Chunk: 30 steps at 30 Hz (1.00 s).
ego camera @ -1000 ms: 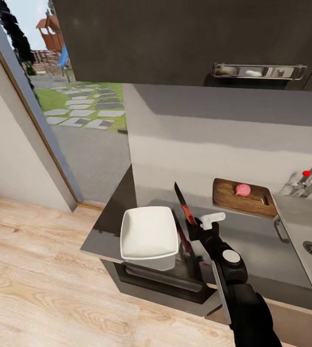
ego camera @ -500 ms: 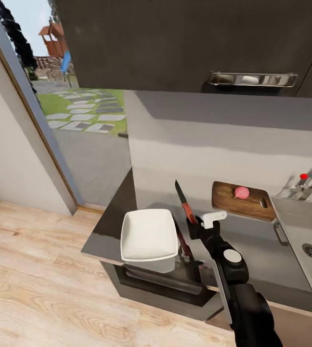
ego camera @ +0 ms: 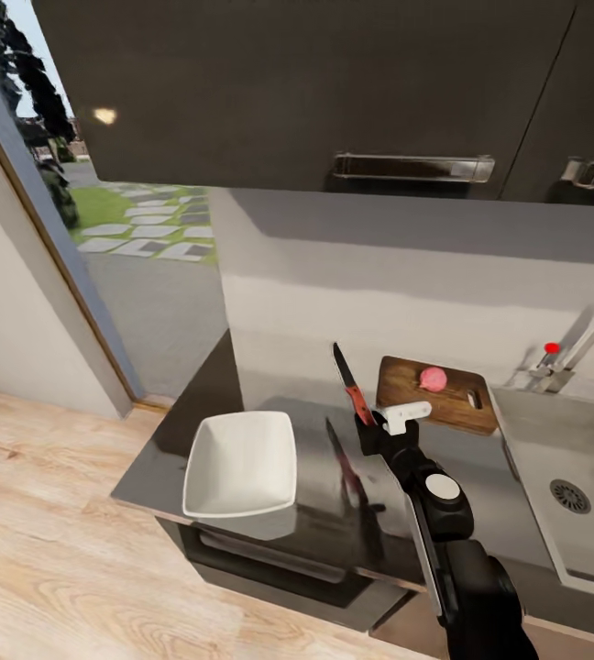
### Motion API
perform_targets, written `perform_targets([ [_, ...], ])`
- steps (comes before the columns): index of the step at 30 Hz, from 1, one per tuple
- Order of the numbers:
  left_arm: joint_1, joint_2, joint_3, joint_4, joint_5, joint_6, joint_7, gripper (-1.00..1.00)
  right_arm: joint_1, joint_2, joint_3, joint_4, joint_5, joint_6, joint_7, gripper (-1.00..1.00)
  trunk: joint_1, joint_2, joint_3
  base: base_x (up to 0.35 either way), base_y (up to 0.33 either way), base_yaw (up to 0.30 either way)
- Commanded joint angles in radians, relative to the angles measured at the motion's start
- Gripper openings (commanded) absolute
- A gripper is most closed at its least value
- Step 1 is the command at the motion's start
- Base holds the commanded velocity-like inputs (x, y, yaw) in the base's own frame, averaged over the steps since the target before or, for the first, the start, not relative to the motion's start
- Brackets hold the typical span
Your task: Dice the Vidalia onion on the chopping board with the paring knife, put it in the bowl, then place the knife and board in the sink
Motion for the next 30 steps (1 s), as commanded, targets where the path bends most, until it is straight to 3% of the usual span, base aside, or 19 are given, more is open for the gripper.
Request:
perform_targets([
  [1, 0.0, 0.001, -0.008, 0.001, 0.008, -0.002, 0.008, 1.0, -0.001, 0.0, -0.001, -0.002, 0.011, 0.005, 0.008, -1.0, 0.001, -0.002, 0.0, 0.01, -0.298, 0.0],
  [14, -0.001, 0.001, -0.008, 0.014, 0.008, -0.002, 0.008, 1.0, -0.001, -0.001, -0.001, -0.001, 0.011, 0.005, 0.009, -1.0, 0.001, -0.002, 0.007, 0.001, -0.3, 0.0],
  [25, -0.001, 0.001, -0.007, 0.019, 0.008, -0.002, 0.008, 1.0, -0.001, 0.0, -0.001, 0.0, 0.01, 0.005, 0.007, -1.0, 0.001, -0.002, 0.007, 0.0, -0.03, -0.002],
  [30, -0.001, 0.001, -0.007, 0.026, 0.008, -0.002, 0.008, 1.0, -0.001, 0.0, -0.001, 0.001, 0.009, 0.005, 0.008, -1.0, 0.001, -0.002, 0.009, 0.0, 0.0, -0.179],
])
